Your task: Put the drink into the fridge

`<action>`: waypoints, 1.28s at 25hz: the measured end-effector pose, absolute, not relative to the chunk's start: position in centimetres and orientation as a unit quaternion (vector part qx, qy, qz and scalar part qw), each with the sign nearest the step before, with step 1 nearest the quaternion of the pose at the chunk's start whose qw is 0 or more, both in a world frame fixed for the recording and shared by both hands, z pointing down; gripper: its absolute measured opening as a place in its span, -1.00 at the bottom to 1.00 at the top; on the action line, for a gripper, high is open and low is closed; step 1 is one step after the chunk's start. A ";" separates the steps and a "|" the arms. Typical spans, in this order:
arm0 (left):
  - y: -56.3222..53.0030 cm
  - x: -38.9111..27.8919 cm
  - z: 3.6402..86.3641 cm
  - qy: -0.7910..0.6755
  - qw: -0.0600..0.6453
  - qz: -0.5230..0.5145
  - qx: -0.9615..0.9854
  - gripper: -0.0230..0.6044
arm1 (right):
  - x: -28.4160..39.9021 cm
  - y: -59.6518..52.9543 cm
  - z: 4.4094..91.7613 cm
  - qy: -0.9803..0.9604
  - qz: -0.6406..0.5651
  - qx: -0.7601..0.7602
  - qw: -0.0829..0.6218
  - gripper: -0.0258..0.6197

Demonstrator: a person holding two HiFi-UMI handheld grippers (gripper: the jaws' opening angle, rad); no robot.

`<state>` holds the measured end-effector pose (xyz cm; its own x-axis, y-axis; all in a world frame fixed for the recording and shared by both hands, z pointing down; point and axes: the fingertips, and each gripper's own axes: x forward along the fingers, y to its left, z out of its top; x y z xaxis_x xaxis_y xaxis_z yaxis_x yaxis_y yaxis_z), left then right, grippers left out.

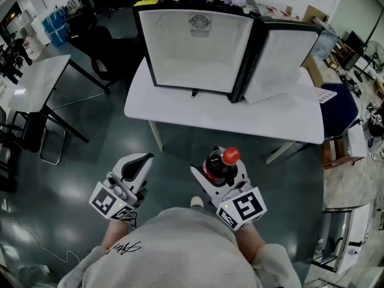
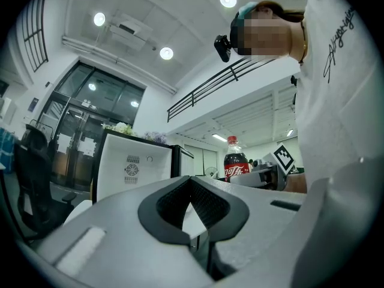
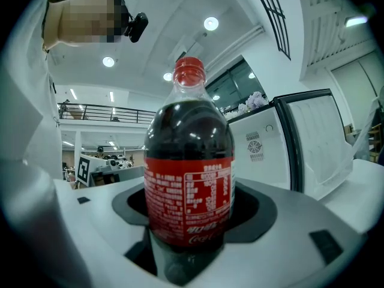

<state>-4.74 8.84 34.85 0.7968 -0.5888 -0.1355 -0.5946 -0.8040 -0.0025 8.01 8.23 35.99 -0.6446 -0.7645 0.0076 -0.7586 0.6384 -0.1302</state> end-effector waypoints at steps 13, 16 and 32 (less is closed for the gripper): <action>5.4 -2.1 35.1 0.326 0.025 0.067 -0.943 -0.92 | 9.4 4.9 36.3 0.918 -0.055 -0.392 0.019 0.07; 5.1 -1.7 35.3 0.335 0.025 0.067 -0.940 -0.92 | 9.8 4.4 36.4 0.921 -0.055 -0.385 0.018 0.07; 5.0 -1.6 36.0 0.341 0.021 0.059 -0.938 -0.92 | 10.1 4.0 36.5 0.925 -0.054 -0.376 0.015 0.07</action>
<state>-1.57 5.04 35.96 0.7601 -0.6377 -0.1249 -0.6428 -0.7661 0.0000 10.06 4.00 36.55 -0.7171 -0.6968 0.0119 -0.6935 0.7119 -0.1106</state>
